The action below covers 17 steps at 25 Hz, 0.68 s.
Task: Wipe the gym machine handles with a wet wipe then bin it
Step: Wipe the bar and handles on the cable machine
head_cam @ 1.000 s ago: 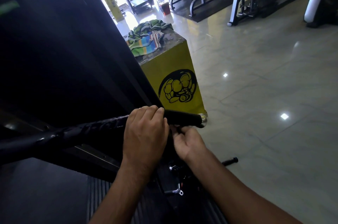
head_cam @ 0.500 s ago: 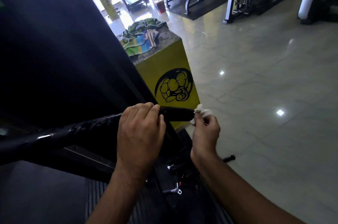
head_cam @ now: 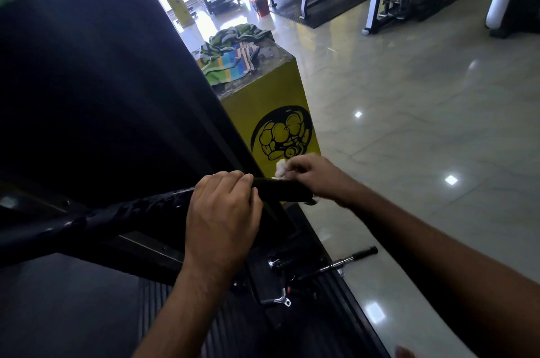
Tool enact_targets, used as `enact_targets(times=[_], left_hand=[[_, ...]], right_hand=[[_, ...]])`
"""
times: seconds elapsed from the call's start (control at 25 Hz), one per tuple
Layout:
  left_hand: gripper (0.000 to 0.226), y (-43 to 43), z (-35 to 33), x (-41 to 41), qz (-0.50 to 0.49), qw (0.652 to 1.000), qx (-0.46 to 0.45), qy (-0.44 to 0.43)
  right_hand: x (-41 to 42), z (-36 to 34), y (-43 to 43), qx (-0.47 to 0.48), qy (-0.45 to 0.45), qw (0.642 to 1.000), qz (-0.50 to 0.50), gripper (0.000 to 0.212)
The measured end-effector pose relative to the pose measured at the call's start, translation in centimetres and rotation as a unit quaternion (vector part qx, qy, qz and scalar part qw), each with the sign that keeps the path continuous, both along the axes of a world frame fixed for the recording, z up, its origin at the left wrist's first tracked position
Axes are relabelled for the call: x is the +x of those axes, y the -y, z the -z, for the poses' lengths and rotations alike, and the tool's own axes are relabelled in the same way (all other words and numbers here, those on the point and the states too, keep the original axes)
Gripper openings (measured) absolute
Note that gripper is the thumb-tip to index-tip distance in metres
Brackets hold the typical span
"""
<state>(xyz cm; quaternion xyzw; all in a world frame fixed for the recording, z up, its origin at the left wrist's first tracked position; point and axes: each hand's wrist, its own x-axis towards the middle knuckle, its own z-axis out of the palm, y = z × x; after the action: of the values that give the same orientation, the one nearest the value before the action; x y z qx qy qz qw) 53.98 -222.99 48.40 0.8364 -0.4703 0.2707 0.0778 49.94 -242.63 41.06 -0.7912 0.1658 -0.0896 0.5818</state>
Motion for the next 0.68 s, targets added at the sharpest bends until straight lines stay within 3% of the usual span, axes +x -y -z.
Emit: enact_targets(times=[0.16, 0.24, 0.36, 0.56, 0.68], left_hand=[[0.020, -0.2, 0.5, 0.2, -0.008, 1.000, 0.016, 0.011], [0.017, -0.1, 0.8, 0.1, -0.005, 0.999, 0.017, 0.027], [0.020, 0.2, 1.0, 0.0, -0.012, 0.998, 0.031, 0.051], [0.020, 0.7, 1.0, -0.4, -0.010, 0.998, 0.022, 0.057], [0.022, 1.3, 0.6, -0.7, -0.014, 0.998, 0.012, 0.062]], right_hand=[[2.9, -0.7, 1.9, 0.015, -0.083, 0.979, -0.188, 0.017], [3.9, -1.0, 2.1, -0.012, -0.147, 0.960, -0.240, 0.020], [4.6, -1.1, 2.1, 0.052, -0.140, 0.951, -0.271, 0.017], [3.4, 0.0, 2.9, -0.064, -0.230, 0.955, -0.174, 0.021], [0.9, 1.2, 0.3, -0.216, -0.135, 0.964, 0.070, 0.020]])
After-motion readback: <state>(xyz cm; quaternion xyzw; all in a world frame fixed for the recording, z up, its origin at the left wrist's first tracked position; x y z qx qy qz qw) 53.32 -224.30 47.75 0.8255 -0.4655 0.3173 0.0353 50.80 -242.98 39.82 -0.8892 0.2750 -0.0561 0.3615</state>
